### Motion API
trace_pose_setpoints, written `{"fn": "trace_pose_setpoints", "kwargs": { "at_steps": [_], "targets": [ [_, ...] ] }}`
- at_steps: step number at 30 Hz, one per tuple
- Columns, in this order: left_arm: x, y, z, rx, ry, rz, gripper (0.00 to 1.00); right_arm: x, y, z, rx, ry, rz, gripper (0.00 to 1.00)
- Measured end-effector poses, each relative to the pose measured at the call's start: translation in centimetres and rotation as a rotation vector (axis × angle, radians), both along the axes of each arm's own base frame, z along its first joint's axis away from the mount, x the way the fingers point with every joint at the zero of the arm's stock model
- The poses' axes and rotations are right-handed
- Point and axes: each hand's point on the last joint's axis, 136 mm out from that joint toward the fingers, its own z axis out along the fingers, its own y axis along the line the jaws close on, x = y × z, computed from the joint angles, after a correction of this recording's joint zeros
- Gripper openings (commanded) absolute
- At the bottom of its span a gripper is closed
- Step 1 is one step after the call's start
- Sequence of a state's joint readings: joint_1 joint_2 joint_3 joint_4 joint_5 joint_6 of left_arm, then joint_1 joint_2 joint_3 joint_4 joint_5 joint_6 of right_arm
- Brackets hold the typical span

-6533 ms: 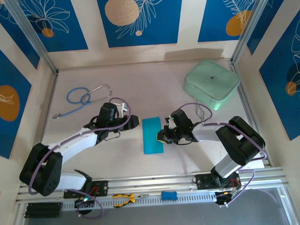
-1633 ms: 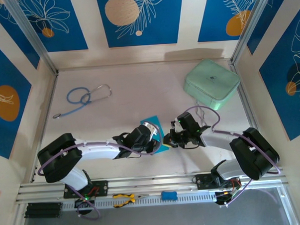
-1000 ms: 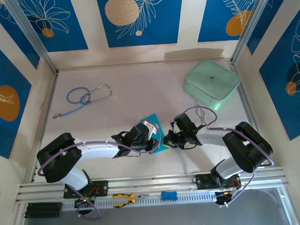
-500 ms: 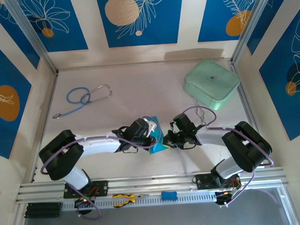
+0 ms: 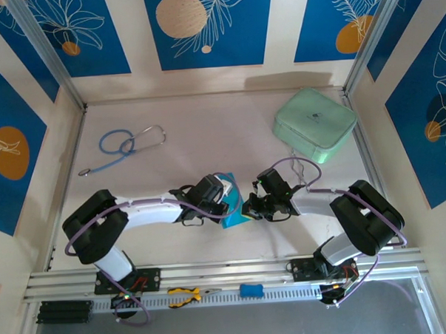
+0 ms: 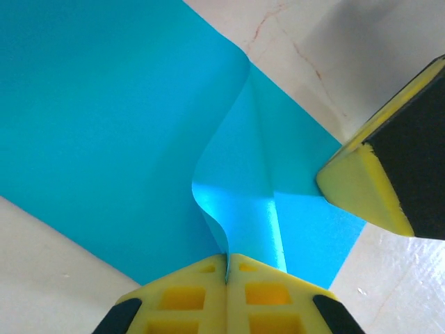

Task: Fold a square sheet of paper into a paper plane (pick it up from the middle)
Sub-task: Fold the paper at the center of the table.

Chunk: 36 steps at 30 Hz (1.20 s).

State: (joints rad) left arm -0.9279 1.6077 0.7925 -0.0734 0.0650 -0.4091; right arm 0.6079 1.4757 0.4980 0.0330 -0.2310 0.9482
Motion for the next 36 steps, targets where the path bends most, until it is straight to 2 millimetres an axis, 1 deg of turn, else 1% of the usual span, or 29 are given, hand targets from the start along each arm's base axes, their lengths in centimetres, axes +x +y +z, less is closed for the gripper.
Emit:
{"fn": "trace_pose_setpoints", "kwargs": {
  "at_steps": [4,11,23,36],
  "targets": [
    [0.6,0.1,0.3,0.010,-0.017,0.016,0.08,0.0,0.0,0.0,-0.001,0.001,0.000,0.03],
    [1.0,0.2,-0.1,0.042,-0.030,0.017,0.09,-0.1,0.0,0.0,-0.004,0.006,0.001,0.03],
    [1.1,0.7,-0.4,0.070,-0.034,0.026,0.09,-0.1,0.0,0.0,-0.007,0.009,0.002,0.03],
    [1.1,0.9,-1.2,0.093,-0.024,0.030,0.09,-0.1,0.0,0.0,-0.006,0.009,0.002,0.03]
  ]
}}
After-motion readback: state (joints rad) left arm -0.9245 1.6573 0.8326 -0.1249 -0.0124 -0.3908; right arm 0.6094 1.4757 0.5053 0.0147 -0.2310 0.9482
